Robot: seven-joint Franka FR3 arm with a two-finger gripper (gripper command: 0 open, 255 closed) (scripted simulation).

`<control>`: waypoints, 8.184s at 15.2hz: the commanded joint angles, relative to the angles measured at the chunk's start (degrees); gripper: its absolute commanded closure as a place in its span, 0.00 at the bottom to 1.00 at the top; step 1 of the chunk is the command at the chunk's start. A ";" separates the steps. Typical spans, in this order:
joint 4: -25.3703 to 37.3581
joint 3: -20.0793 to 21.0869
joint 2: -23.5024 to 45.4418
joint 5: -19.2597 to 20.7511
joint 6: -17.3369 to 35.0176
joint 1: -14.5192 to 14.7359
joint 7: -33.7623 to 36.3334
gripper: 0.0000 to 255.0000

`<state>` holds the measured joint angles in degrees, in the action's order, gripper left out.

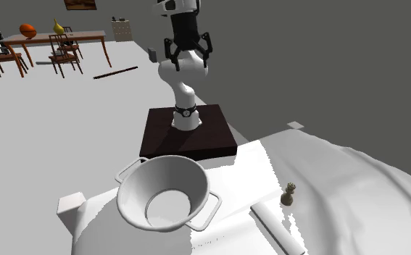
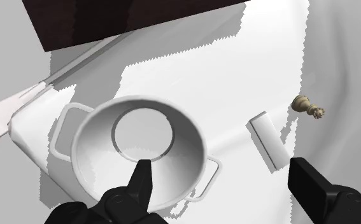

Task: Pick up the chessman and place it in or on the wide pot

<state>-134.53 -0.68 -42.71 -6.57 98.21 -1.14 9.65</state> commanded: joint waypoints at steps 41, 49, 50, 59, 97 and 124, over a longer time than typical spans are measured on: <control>23.23 27.43 73.38 46.51 40.79 12.09 76.84 0.00; 31.85 23.44 83.41 50.79 41.00 16.74 80.33 0.00; 32.16 23.14 84.05 51.12 41.35 16.88 80.50 0.00; 32.66 22.66 85.07 51.63 41.88 17.09 80.75 0.00; 31.48 29.95 70.90 41.17 30.50 12.10 71.76 1.00; 11.01 30.12 46.89 25.35 36.06 -4.80 48.88 1.00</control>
<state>-122.12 29.88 5.56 19.85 133.55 -4.88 60.59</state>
